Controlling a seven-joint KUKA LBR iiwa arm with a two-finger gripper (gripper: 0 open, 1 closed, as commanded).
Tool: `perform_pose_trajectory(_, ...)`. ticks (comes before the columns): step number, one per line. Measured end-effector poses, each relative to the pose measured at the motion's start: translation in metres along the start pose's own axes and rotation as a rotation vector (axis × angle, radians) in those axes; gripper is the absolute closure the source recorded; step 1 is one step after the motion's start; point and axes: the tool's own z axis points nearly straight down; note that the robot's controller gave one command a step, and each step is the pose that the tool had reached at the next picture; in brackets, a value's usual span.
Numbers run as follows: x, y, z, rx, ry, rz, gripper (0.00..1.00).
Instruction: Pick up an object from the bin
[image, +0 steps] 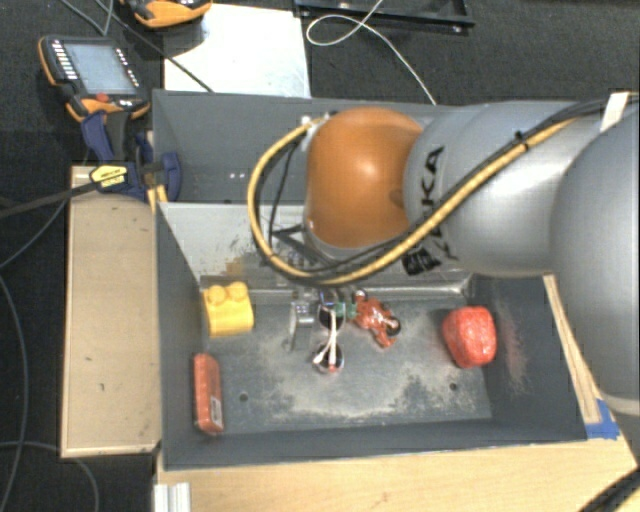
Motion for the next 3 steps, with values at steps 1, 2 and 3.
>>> perform_pose_trajectory(1,-0.002,-0.001,-0.005,-0.002,-0.008,0.008,0.0)
perform_pose_trajectory(2,-0.031,0.075,0.109,-0.002,-0.017,-0.093,0.0)
perform_pose_trajectory(3,-0.025,0.07,0.042,-0.005,-0.014,0.094,0.0)
